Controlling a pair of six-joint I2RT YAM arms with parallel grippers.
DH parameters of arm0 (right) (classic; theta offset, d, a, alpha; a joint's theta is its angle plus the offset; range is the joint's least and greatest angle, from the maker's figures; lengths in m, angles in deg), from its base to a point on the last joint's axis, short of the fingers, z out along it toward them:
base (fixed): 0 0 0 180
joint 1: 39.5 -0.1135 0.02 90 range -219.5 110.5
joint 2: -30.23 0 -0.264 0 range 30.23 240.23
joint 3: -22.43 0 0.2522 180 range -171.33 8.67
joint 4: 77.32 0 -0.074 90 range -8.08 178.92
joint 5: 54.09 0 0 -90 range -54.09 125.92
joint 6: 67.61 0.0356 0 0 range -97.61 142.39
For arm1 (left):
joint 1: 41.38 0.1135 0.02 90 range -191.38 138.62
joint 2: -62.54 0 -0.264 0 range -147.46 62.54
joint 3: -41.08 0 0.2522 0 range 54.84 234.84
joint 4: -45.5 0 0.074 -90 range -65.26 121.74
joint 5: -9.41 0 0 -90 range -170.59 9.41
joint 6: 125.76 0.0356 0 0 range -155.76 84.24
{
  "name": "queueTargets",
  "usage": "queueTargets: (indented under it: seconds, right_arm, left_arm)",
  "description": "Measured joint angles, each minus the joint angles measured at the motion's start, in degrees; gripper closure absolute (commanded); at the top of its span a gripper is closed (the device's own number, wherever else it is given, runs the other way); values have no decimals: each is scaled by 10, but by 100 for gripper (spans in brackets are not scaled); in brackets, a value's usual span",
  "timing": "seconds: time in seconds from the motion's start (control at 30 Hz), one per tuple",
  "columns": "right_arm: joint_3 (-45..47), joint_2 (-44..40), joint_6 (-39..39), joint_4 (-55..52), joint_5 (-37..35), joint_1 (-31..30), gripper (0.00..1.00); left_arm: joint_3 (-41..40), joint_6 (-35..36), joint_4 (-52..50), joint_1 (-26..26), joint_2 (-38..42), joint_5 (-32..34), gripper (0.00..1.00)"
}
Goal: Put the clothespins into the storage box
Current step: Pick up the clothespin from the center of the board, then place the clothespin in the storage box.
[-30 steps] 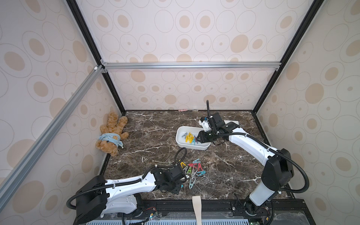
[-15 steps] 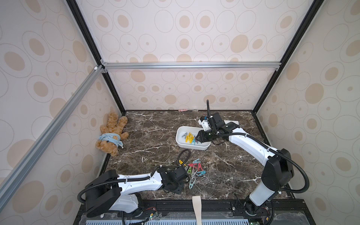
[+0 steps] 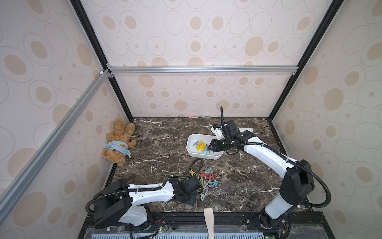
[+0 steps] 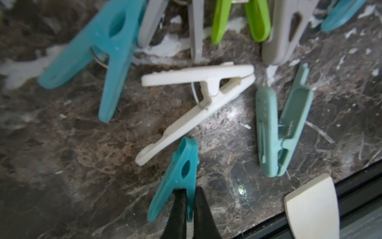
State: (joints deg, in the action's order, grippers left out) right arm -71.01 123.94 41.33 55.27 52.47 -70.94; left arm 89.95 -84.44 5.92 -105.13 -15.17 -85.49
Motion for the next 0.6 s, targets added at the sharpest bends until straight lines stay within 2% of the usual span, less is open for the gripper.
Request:
queueTargets:
  seconds: [0.23, 0.37, 0.6]
  right_arm:
    - [6, -17, 2, 1, 4, 0, 71]
    - [15, -31, 3, 0, 9, 0, 71]
    - [51, -56, 4, -12, 7, 0, 72]
  left_arm:
    - [13, 0, -37, 2, 14, -6, 96]
    - [53, 5, -64, 21, 37, -24, 96]
    - [172, 58, -74, 132, 42, -69, 96]
